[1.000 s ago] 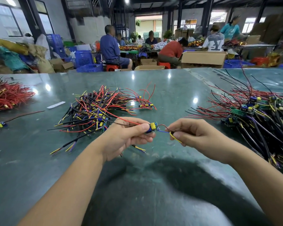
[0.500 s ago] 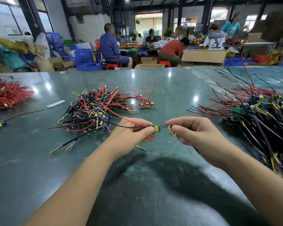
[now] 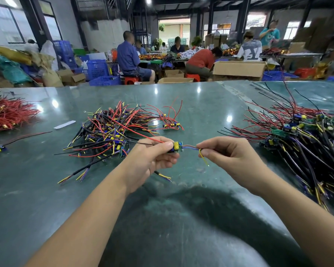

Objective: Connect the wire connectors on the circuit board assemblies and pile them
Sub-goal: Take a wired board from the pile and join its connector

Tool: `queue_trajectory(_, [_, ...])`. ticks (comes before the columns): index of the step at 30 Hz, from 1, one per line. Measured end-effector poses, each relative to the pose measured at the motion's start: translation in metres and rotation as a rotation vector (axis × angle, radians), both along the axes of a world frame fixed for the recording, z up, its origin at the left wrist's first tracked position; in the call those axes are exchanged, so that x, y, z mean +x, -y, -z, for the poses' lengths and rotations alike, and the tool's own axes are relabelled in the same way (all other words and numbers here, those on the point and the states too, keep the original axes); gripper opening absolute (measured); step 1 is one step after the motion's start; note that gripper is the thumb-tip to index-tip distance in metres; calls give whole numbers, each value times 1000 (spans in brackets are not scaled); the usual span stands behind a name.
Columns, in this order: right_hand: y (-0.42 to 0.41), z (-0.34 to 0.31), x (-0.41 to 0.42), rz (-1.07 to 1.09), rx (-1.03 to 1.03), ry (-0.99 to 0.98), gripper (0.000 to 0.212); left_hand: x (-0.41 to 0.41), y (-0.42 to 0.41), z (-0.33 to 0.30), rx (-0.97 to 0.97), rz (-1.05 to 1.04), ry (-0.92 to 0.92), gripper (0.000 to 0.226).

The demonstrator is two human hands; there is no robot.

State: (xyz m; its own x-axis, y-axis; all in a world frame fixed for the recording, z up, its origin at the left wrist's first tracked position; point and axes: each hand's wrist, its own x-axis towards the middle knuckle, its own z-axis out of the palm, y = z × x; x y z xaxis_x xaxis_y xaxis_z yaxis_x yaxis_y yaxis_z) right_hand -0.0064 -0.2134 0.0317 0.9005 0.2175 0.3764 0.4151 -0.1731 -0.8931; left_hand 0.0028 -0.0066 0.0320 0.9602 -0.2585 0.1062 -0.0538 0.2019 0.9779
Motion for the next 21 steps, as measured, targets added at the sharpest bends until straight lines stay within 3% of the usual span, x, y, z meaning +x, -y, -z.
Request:
queue_trajectory(4, [-2,2,-1,-18,26,-7,29,1,8,3,43,-24,-99,16])
queue_trajectory(10, [-4,8,0,-62,-9,-15,37,-1,14,4,-157,-16,-86,23])
queue_trajectory(13, [-4,9,-2,-83,-44,-5,35,-2,15,7,-107,-12,-40,3])
queue_trajectory(21, [-4,14,-2,-57,-295,216,18,0,15,11,29,-67,3,19])
